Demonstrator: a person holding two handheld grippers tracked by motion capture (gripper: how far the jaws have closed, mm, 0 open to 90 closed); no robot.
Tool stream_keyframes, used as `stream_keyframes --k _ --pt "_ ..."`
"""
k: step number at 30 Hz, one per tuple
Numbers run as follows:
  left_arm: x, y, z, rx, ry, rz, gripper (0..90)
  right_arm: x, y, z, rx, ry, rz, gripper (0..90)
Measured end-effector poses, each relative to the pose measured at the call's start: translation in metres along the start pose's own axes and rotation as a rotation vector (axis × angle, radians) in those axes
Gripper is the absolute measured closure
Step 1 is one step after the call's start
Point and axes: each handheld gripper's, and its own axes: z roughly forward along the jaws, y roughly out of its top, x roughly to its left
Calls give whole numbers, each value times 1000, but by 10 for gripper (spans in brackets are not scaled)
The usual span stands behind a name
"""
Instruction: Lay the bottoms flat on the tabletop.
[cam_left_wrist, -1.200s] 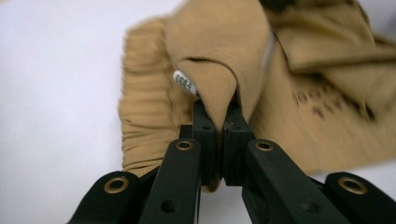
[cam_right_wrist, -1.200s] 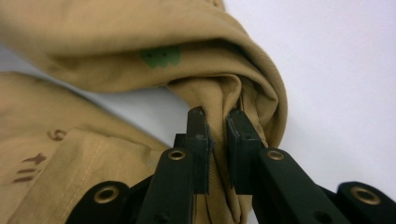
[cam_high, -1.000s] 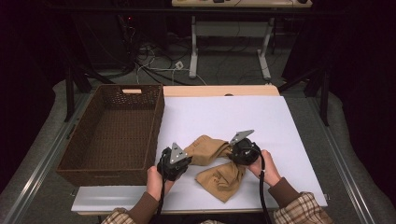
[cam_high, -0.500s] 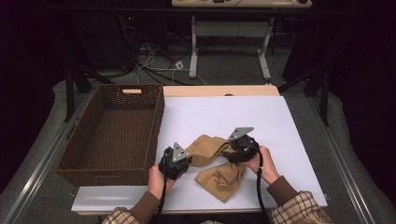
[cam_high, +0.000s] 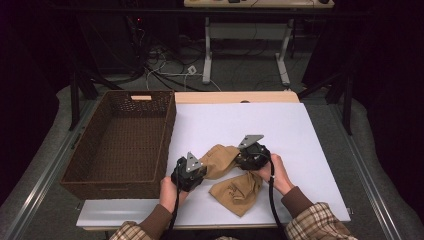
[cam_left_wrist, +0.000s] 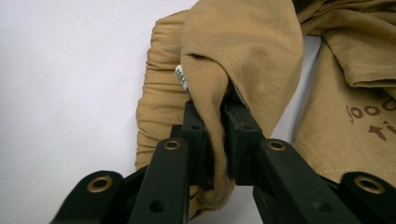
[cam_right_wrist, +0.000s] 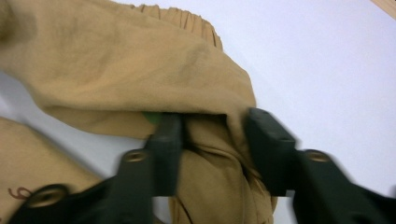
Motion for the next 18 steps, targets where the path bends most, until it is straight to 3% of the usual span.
stream_keyframes --k 3,6,14,18 --pt "1 0 -2 12 -10 -3 731 -1 -1 -1 -6 -5 22 770" --pt "1 1 -3 21 -10 -9 642 -3 -3 -1 -21 -2 31 832" --pt "-5 3 -9 34 3 -1 391 -7 -5 -6 -34 -24 76 845" --pt "-7 4 -13 28 -4 -1 337 -10 -8 -8 -32 -48 104 843"
